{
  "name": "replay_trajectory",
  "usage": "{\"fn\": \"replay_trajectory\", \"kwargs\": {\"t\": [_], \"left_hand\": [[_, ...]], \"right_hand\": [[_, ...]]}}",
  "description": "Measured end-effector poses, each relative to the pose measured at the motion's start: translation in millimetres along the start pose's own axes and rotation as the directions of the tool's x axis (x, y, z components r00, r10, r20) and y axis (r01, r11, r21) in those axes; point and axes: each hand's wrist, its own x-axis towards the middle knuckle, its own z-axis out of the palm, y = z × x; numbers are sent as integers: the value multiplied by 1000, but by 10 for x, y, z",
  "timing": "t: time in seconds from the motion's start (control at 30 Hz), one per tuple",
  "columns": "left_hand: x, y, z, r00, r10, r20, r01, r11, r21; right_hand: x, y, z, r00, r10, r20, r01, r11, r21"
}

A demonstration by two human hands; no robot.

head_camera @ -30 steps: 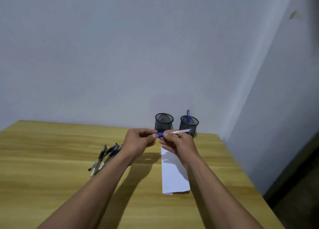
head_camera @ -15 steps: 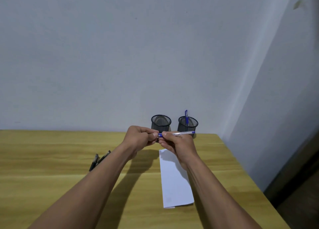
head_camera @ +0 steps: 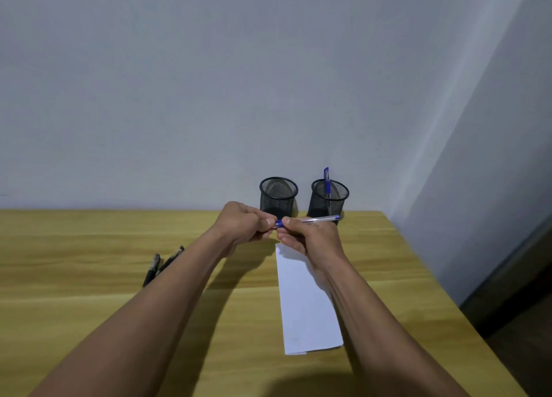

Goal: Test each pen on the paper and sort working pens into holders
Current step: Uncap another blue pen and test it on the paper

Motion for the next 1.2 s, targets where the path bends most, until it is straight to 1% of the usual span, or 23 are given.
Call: {"fn": "replay_trajectory", "kwargs": {"t": [0.07,0.13,0.17,0.2,0.3,0.37,0.47,0.53,0.63,0.73,0.8,0.9,1.03,1.13,1.2], "left_hand": [[0,-32,-104,999,35,-41,-31,996,85],[20,-83,-349,984,91,-153,-68,987,147],[15,-98,-461,976,114,-187,-87,986,144],[3,-101,-531,972,135,-192,-109,984,142],[3,-125,-419,981,173,-87,-156,972,175],[38,-183,-227,980,192,-46,-175,954,243],[138,-319,-91,956,272,-105,-197,868,456],[173,-423,-44,948,303,-97,-198,801,565],[252,-573,12,951,300,-69,-173,705,688],[281,-605,66,926,369,-80,-170,598,783],[288,-611,112,918,390,-72,-181,574,799],[298,-610,132,918,391,-71,-183,574,798],[122,-599,69,878,473,-78,-209,523,826],[-149,-681,18,859,513,-8,-282,485,827],[-310,-750,25,865,498,59,-306,431,849]], "right_hand": [[-3,-18,-85,1000,-2,-27,3,999,36],[31,-100,-317,994,-4,-105,14,995,98],[42,-148,-448,991,-7,-133,20,996,92],[43,-189,-541,991,-15,-134,22,998,53],[-11,-179,-481,999,-45,-15,43,987,-153],[-58,-128,-318,997,-65,46,73,971,-228],[-76,-38,-234,996,-62,58,74,972,-223],[-76,63,-255,997,-35,69,50,974,-220],[-89,211,-300,996,-15,93,35,976,-216],[-117,284,-350,995,-20,102,41,978,-203],[-125,321,-378,994,-16,107,36,981,-190],[-120,357,-407,992,-2,127,24,985,-171],[-129,358,-411,991,-13,132,33,988,-151],[-134,356,-408,995,-29,91,38,994,-99],[-137,356,-405,998,-33,44,36,997,-63]]}}
